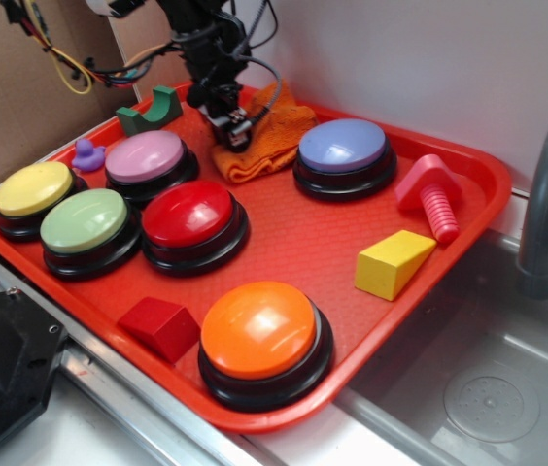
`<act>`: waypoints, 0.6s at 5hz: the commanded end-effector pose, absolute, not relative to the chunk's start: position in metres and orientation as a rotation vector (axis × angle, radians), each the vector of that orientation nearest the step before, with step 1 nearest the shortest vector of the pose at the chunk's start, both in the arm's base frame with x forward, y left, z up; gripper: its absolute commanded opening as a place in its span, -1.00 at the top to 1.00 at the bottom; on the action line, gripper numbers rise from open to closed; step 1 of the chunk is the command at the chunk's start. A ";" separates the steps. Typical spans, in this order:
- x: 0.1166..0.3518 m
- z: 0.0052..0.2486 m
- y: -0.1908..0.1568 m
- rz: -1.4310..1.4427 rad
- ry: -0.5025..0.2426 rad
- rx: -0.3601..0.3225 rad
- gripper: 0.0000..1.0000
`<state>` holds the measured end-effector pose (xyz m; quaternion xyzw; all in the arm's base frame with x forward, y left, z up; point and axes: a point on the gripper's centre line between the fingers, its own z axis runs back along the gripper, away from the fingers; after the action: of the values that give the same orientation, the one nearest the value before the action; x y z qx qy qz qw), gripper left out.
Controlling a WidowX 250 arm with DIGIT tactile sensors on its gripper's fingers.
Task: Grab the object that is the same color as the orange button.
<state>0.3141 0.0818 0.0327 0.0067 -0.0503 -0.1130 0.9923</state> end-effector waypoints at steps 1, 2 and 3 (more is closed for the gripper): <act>0.301 0.155 0.066 -0.017 -0.203 0.115 1.00; 0.283 0.195 0.056 0.040 -0.203 0.120 1.00; 0.245 0.215 0.046 0.097 -0.180 0.046 1.00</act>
<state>0.2410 0.0457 0.2022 0.0208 -0.0669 0.0448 0.9965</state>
